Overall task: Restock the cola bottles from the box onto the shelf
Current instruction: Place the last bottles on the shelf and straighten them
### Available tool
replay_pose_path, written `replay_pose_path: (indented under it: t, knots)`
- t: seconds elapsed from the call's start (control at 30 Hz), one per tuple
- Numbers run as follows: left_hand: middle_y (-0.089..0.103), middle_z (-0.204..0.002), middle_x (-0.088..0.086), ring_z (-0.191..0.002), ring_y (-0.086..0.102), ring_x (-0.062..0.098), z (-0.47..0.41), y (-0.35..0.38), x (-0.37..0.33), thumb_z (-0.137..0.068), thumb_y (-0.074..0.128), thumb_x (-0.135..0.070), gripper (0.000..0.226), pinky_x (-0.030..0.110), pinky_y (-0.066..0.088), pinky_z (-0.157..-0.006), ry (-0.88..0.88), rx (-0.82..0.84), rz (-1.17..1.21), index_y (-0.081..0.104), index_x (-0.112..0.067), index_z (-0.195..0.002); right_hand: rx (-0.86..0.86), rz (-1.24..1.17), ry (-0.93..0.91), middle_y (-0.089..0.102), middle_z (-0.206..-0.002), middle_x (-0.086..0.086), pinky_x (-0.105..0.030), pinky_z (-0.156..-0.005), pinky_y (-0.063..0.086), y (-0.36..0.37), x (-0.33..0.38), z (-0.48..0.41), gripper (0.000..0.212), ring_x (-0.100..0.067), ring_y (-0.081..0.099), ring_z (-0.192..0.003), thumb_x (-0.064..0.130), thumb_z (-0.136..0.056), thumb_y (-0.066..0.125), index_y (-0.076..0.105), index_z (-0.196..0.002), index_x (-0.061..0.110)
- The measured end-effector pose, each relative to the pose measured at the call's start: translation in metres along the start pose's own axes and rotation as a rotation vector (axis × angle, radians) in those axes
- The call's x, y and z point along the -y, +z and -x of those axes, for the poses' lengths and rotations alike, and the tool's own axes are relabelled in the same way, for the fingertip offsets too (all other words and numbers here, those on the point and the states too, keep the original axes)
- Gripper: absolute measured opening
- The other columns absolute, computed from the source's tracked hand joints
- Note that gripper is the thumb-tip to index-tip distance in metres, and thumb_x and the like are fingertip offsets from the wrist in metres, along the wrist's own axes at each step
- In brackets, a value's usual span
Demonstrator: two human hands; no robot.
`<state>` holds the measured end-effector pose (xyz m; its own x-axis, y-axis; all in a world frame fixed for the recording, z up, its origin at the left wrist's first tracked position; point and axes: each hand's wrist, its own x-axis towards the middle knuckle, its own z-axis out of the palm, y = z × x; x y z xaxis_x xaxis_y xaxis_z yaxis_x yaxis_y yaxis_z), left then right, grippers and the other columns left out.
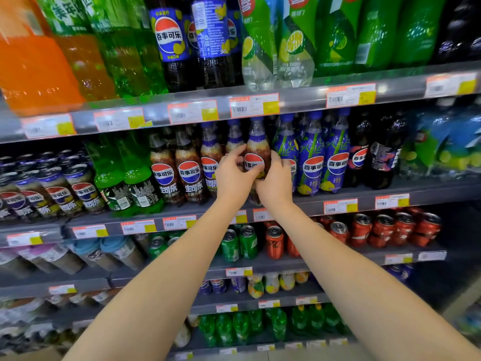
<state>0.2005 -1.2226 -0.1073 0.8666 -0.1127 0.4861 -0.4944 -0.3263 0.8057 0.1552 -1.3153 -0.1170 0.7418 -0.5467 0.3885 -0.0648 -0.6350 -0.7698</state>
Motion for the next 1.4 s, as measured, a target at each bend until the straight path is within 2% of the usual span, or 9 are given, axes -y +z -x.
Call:
replay_pose_path:
  t: [0.2, 0.3, 0.4, 0.53, 0.63, 0.8, 1.07, 1.23, 1.4]
  knots:
    - [0.067, -0.113, 0.002, -0.088, 0.067, 0.005, -0.009, -0.01, 0.014, -0.085, 0.082, -0.02, 0.069, 0.017, 0.056, -0.08, 0.087, 0.14, -0.044, 0.054, -0.027, -0.147, -0.034, -0.008, -0.003, 0.054, -0.137, -0.013, -0.047, -0.096, 0.051, 0.003, 0.0, -0.005, 0.076, -0.032, 0.055, -0.123, 0.019, -0.082, 0.078, 0.042, -0.148, 0.011]
    - [0.065, -0.113, 0.001, -0.089, 0.067, 0.007, -0.014, -0.009, 0.013, -0.086, 0.082, -0.02, 0.068, 0.023, 0.057, -0.081, 0.106, 0.153, -0.058, 0.054, -0.027, -0.147, -0.055, -0.001, -0.003, 0.061, -0.132, -0.01, -0.047, -0.091, 0.055, 0.005, -0.002, -0.006, 0.08, -0.029, 0.06, -0.118, 0.024, -0.079, 0.083, 0.041, -0.146, 0.014]
    - [0.063, -0.112, 0.0, -0.088, 0.065, 0.004, -0.015, -0.007, 0.013, -0.086, 0.082, -0.021, 0.067, 0.016, 0.053, -0.076, 0.111, 0.149, -0.069, 0.053, -0.027, -0.146, -0.067, 0.018, -0.001, 0.059, -0.133, -0.013, -0.045, -0.09, 0.054, 0.006, -0.002, -0.004, 0.078, -0.031, 0.06, -0.117, 0.023, -0.085, 0.079, 0.037, -0.15, 0.015]
    - [0.064, -0.103, 0.0, -0.088, 0.067, 0.009, -0.008, -0.003, 0.02, -0.083, 0.085, -0.021, 0.062, 0.02, 0.055, -0.079, 0.126, 0.135, -0.077, 0.057, -0.024, -0.139, -0.083, 0.128, 0.002, 0.043, -0.145, -0.014, -0.042, -0.092, 0.049, 0.011, -0.009, 0.003, 0.078, -0.033, 0.053, -0.122, 0.016, -0.088, 0.074, 0.035, -0.154, 0.016]
    - [0.065, -0.103, -0.001, -0.089, 0.067, 0.009, -0.006, -0.001, 0.022, -0.084, 0.085, -0.02, 0.062, 0.018, 0.052, -0.08, 0.12, 0.11, -0.058, 0.057, -0.023, -0.139, -0.078, 0.106, 0.006, 0.046, -0.144, -0.013, -0.047, -0.095, 0.051, 0.011, -0.013, 0.004, 0.077, -0.032, 0.052, -0.125, 0.014, -0.086, 0.076, 0.036, -0.153, 0.016]
    - [0.064, -0.104, -0.001, -0.09, 0.066, 0.011, -0.007, 0.005, 0.018, -0.085, 0.084, -0.021, 0.063, 0.031, 0.058, -0.086, 0.129, 0.108, -0.103, 0.056, -0.024, -0.141, -0.1, 0.163, 0.013, 0.054, -0.137, -0.014, -0.046, -0.095, 0.05, 0.011, -0.012, 0.007, 0.069, -0.034, 0.05, -0.126, 0.014, -0.086, 0.076, 0.042, -0.145, 0.011]
    - [0.065, -0.11, 0.002, -0.097, 0.066, 0.017, -0.008, 0.012, 0.017, -0.087, 0.08, -0.019, 0.061, 0.041, 0.058, -0.09, 0.124, 0.078, -0.146, 0.054, -0.025, -0.143, -0.132, 0.182, -0.004, 0.057, -0.12, -0.016, -0.046, -0.085, 0.05, 0.019, -0.016, 0.004, 0.045, -0.037, 0.057, -0.11, 0.002, -0.084, 0.07, 0.053, -0.126, 0.005]
    - [0.065, -0.118, 0.007, -0.103, 0.065, 0.02, -0.006, 0.017, 0.013, -0.09, 0.077, -0.018, 0.06, 0.04, 0.057, -0.092, 0.114, 0.051, -0.179, 0.054, -0.024, -0.144, -0.15, 0.199, 0.008, 0.056, -0.124, -0.015, -0.045, -0.083, 0.051, 0.024, -0.018, 0.003, 0.041, -0.035, 0.059, -0.108, 0.006, -0.088, 0.066, 0.057, -0.128, 0.006]
    - [0.069, -0.088, -0.006, -0.09, 0.064, 0.014, -0.005, 0.019, 0.01, -0.095, 0.072, -0.021, 0.059, 0.037, 0.056, -0.084, 0.087, 0.056, -0.228, 0.05, -0.024, -0.149, -0.174, 0.226, -0.003, 0.059, -0.119, -0.015, -0.041, -0.078, 0.048, 0.026, -0.016, 0.0, 0.038, -0.033, 0.059, -0.109, 0.007, -0.089, 0.065, 0.059, -0.126, 0.004]
